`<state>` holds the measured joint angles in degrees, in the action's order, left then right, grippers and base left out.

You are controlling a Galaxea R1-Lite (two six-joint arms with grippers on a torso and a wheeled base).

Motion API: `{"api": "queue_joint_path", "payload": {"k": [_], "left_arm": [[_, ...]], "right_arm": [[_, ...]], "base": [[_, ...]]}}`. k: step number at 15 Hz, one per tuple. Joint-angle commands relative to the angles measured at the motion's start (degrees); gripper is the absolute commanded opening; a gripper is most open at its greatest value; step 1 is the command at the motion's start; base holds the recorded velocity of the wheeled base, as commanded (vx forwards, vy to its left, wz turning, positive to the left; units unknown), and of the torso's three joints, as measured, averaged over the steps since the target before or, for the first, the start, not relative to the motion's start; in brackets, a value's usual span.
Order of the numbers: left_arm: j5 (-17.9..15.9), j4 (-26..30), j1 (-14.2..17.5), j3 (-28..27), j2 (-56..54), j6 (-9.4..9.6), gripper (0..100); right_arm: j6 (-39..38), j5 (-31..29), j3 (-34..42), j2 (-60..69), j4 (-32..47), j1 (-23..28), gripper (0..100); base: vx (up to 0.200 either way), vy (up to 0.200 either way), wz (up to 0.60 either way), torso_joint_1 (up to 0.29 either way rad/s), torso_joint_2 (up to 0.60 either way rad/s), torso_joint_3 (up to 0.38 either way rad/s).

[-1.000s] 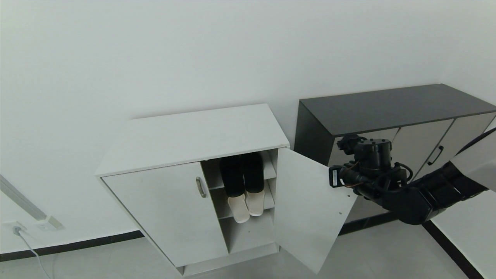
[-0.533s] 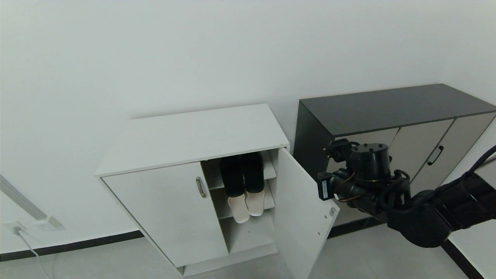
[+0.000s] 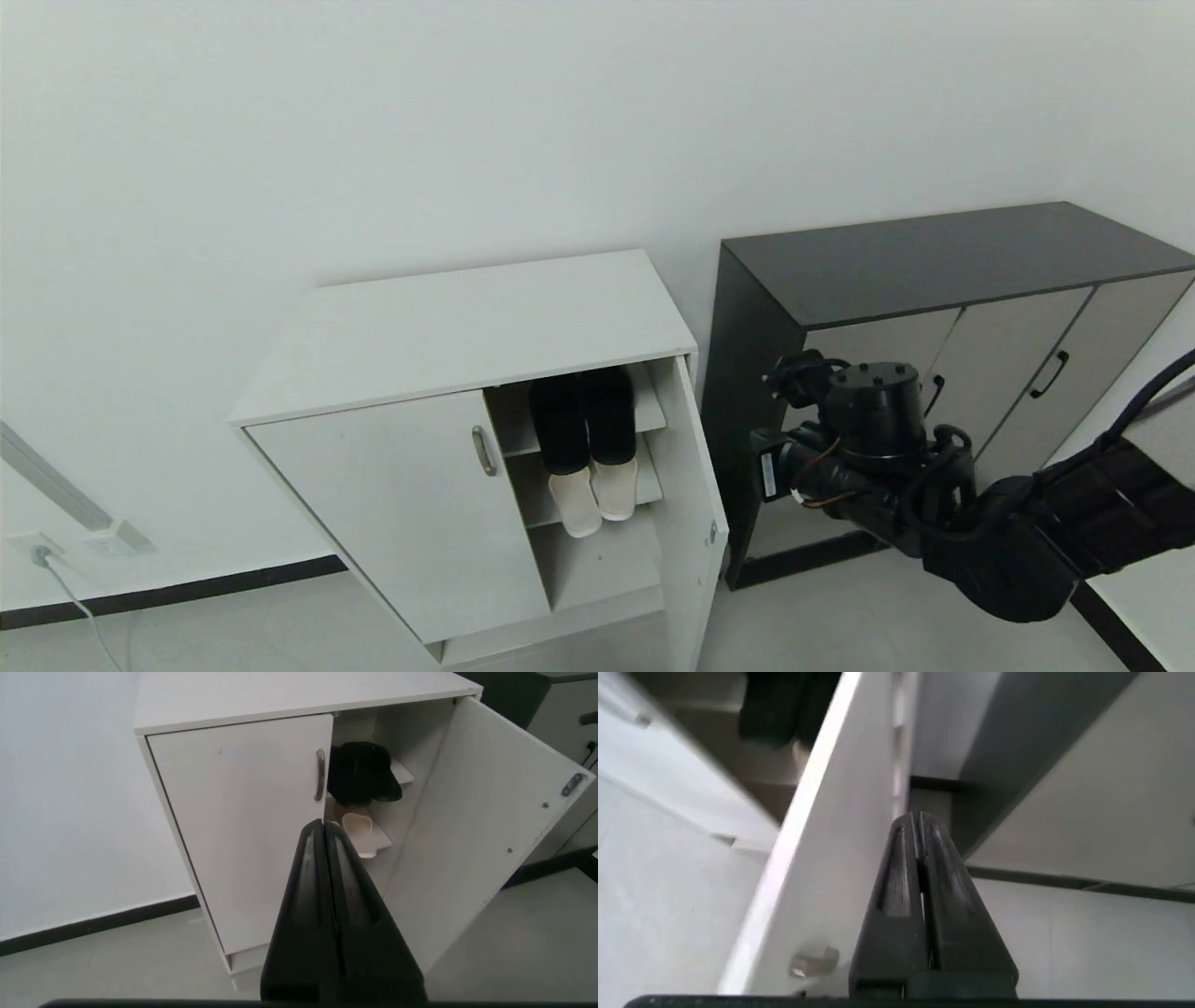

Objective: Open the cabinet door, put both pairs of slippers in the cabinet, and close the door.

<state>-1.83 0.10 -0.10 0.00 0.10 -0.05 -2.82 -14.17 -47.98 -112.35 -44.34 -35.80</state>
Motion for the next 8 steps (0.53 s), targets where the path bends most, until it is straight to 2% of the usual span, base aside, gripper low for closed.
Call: {"api": "queue_joint_path", "payload": {"k": [1, 5, 8], "left_arm": [[0.0, 0.0, 0.0, 0.0, 0.0, -0.04, 0], [0.0, 0.0, 0.0, 0.0, 0.0, 0.05, 0], [0.0, 0.0, 0.0, 0.0, 0.0, 0.05, 0]], "right_arm": [[-0.1, 0.0, 0.3, -4.3, -1.5, -3.0, 0], [-2.4, 1.2, -0.8, -9.0, -4.9, -8.5, 0], [-4.7, 3.9, -1.1, -8.9, -9.2, -10.1, 0]], "base": [[0.000, 0.000, 0.00, 0.000, 0.00, 0.000], [0.000, 0.000, 0.00, 0.000, 0.00, 0.000], [0.000, 0.000, 0.00, 0.000, 0.00, 0.000]]}}
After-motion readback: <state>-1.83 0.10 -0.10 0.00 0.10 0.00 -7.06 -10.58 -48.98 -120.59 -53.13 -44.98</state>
